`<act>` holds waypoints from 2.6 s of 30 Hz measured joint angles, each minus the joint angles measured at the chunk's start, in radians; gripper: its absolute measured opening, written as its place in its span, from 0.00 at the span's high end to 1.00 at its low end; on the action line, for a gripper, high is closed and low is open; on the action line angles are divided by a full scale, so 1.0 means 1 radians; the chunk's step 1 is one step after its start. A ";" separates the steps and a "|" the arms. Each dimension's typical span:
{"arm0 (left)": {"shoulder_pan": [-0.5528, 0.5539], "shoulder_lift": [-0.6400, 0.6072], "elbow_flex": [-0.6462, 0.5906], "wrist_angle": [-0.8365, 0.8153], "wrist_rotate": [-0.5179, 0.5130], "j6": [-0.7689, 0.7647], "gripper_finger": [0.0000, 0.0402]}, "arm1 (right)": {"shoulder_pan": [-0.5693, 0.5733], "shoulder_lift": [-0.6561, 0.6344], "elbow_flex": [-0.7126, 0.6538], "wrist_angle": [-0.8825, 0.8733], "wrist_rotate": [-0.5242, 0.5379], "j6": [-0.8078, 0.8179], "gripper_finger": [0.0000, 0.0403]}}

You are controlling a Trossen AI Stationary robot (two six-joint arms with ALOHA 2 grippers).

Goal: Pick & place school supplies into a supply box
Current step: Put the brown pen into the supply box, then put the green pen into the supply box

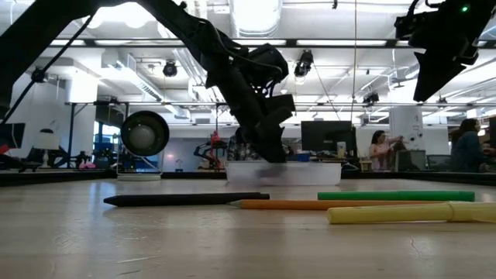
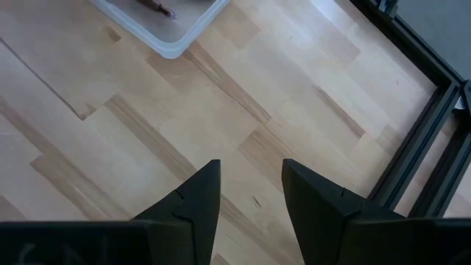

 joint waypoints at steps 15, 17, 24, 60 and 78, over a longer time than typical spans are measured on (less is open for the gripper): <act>-0.066 -0.101 0.004 -0.058 0.000 0.003 0.78 | 0.001 0.000 0.000 0.001 -0.001 0.000 0.66; -0.078 -0.141 0.004 -0.089 0.000 0.003 0.78 | 0.001 0.000 0.000 0.002 -0.003 -0.001 0.66; -0.141 -0.315 -0.045 -0.121 0.000 0.002 0.78 | 0.001 0.000 -0.008 0.137 -0.203 -0.217 0.66; -0.372 -1.162 -0.878 0.018 -0.219 -0.270 0.77 | 0.154 0.743 0.358 0.415 -0.394 -0.252 0.52; -0.371 -1.156 -0.902 0.018 -0.217 -0.284 0.77 | 0.141 0.758 0.241 0.579 -0.458 -0.467 0.47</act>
